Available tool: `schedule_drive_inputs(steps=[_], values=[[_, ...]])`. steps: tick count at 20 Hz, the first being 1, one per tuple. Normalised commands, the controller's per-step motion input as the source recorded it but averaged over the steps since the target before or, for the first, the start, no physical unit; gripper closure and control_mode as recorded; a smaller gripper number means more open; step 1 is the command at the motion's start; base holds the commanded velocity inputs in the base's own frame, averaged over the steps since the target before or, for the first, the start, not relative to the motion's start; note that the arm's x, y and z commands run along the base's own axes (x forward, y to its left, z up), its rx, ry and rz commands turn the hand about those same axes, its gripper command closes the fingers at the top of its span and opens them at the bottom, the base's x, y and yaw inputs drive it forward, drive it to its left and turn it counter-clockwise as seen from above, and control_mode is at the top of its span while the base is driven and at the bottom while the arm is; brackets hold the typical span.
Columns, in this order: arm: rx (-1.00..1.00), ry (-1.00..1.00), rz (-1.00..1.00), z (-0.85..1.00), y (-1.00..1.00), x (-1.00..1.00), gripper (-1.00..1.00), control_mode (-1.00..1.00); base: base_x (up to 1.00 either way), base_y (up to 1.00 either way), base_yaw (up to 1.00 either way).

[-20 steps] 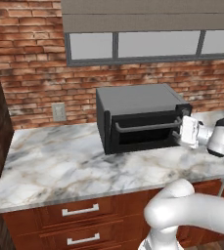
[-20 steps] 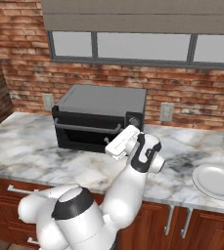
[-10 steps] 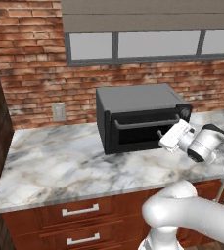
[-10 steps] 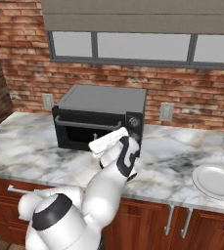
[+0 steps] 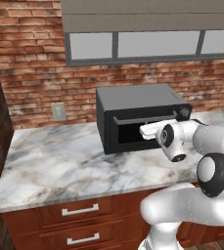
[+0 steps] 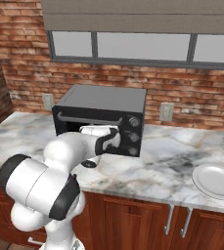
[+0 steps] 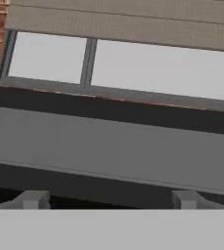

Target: Pull the toaster oven rack outwards. Pick up the baguette from the plate and place it on the toaster oven rack. Close the toaster oven door fully and set the temperature to the lowest setting.

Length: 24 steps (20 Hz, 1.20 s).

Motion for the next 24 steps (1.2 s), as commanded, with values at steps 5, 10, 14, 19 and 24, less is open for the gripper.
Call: schedule_drive_inputs(steps=[5, 10, 14, 19, 24], values=[[0.01, 0.29, -0.36, 0.4, 0.06, 0.53, -1.0, -1.0, 0.0, 0.0, 0.0], [0.08, 0.29, -0.25, 0.54, -0.35, 0.0, -1.0, -1.0, 0.0, 0.0, 0.0], [0.16, 0.16, -0.17, 0.59, -0.62, -0.04, -1.0, -1.0, 0.0, 0.0, 0.0], [0.2, 0.11, -0.1, 0.48, -0.75, -0.15, -1.0, -1.0, 0.0, 0.0, 0.0], [0.22, 0.02, -0.02, 0.46, -0.83, -0.38, -1.0, -1.0, 0.0, 0.0, 0.0]])
